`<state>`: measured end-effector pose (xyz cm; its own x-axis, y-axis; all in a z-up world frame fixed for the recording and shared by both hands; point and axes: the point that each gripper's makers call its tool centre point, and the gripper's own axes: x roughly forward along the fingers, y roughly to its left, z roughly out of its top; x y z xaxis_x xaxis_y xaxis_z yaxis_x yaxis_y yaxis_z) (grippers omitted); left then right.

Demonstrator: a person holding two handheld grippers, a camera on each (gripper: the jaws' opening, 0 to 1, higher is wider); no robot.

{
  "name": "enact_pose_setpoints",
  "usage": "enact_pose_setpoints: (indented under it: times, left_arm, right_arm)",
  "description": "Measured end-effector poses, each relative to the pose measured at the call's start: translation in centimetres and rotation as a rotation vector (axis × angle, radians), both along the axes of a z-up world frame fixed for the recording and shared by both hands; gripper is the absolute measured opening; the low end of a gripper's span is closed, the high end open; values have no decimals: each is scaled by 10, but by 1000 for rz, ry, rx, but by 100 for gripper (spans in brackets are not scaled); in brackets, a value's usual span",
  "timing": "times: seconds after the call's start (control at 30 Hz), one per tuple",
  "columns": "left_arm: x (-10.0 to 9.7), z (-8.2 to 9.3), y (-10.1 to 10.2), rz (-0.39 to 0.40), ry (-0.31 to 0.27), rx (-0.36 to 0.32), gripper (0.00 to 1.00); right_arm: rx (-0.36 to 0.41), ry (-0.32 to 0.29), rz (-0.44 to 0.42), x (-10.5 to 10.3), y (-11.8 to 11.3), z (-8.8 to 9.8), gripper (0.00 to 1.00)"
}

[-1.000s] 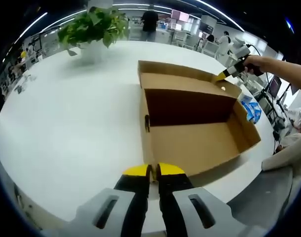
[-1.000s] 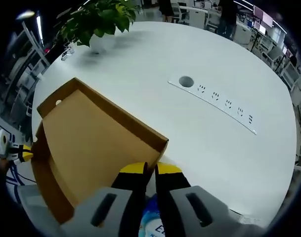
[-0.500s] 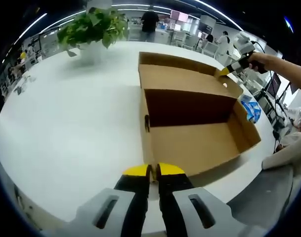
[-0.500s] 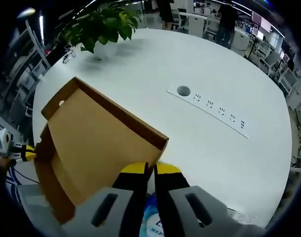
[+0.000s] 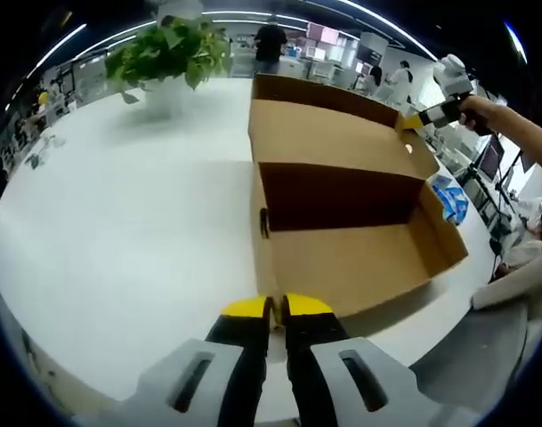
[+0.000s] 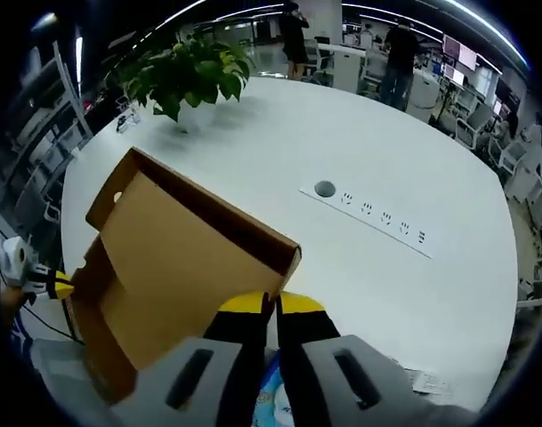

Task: Operate the shoe box by opening the lid, removing the specified soft item, and placing it in the target area until the item is outside and the box remains undamaged.

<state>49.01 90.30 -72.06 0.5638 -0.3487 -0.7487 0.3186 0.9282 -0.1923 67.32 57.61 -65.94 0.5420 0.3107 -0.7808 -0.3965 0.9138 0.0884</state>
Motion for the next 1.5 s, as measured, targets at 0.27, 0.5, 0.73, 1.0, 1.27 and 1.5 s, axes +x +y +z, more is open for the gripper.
enact_pose_setpoints:
  times: [0.27,0.5,0.73,1.0,1.27,1.5]
  left_arm:
    - [-1,0,-1,4,-9,4,2]
    - [-1,1,-1,12,-17,-3,2]
    - [-2,1,-1,18,-25,-4,2]
    - [-2,2,-1,24,-32,-10,2]
    - [-1,2,-1,24,-38,-12,2]
    - [-2,3,-1,20,-40,-12,2]
  right_arm:
    - [38,-77,-27,-11,1,17,1]
    - [54,-127,-36,-19,3,28,1]
    - [77,-180,-32,-31,5,40,0]
    - [106,-216,-35,-41,7,49,0]
    - [83,-266,-12,-56,12,56,0]
    - [65,-309,9,-67,14,61,0]
